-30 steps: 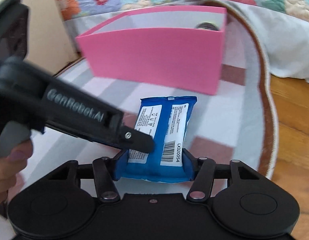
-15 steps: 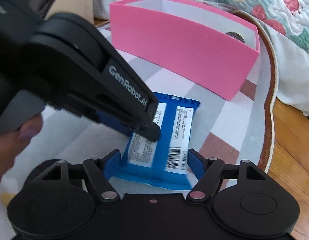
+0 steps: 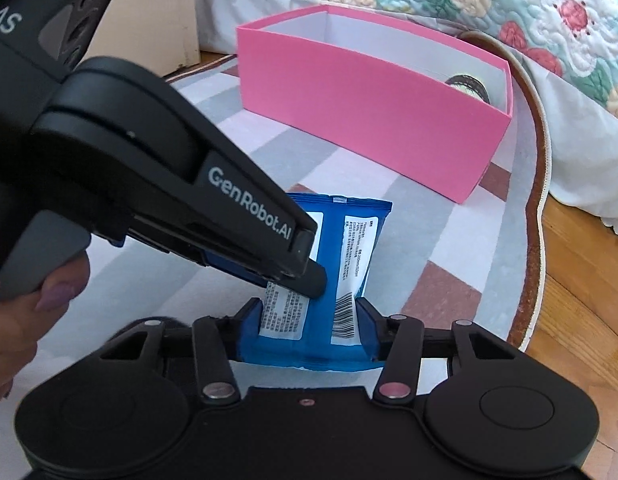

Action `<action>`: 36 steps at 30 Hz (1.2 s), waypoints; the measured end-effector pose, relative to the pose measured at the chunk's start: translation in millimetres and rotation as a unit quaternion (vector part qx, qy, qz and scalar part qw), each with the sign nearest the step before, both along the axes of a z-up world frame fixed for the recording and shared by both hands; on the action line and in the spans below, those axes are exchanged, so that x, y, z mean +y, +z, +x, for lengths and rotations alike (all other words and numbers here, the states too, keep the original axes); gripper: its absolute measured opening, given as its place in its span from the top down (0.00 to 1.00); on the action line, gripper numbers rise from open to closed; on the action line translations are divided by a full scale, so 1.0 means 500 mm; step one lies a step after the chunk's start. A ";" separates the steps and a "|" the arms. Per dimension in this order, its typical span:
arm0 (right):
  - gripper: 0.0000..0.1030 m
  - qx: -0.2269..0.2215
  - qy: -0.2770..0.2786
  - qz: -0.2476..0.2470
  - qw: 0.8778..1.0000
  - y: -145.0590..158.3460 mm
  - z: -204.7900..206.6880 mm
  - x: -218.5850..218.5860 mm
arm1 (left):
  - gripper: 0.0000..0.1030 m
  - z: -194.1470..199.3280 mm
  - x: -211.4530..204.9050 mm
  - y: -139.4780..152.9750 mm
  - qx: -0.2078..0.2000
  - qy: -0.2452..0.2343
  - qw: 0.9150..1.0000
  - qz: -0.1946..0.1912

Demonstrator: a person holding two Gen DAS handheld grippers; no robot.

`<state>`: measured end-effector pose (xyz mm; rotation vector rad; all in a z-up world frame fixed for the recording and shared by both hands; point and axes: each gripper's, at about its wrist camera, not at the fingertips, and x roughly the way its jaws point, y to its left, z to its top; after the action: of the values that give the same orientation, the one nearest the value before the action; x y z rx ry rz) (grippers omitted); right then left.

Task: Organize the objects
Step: 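Carry the blue packet with the right gripper into the pink box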

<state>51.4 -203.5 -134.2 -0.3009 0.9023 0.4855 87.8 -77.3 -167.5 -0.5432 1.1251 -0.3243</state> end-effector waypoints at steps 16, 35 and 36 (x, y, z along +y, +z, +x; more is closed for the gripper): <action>0.47 -0.054 0.019 0.041 0.998 0.200 -0.038 -0.009 | 0.74 -0.086 0.051 0.208 -0.114 -0.027 0.993 -0.014; 0.50 -0.185 0.052 0.077 0.978 0.373 0.126 0.107 | 0.73 0.081 0.161 0.412 -0.204 -0.001 0.979 0.030; 0.51 -0.179 0.044 0.079 0.980 0.373 0.141 0.112 | 0.73 0.110 0.161 0.415 -0.189 -0.004 0.982 0.030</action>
<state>122.0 -147.6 52.5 -0.2731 0.4977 0.5609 142.6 3.1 39.9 -0.4022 0.7667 -0.3802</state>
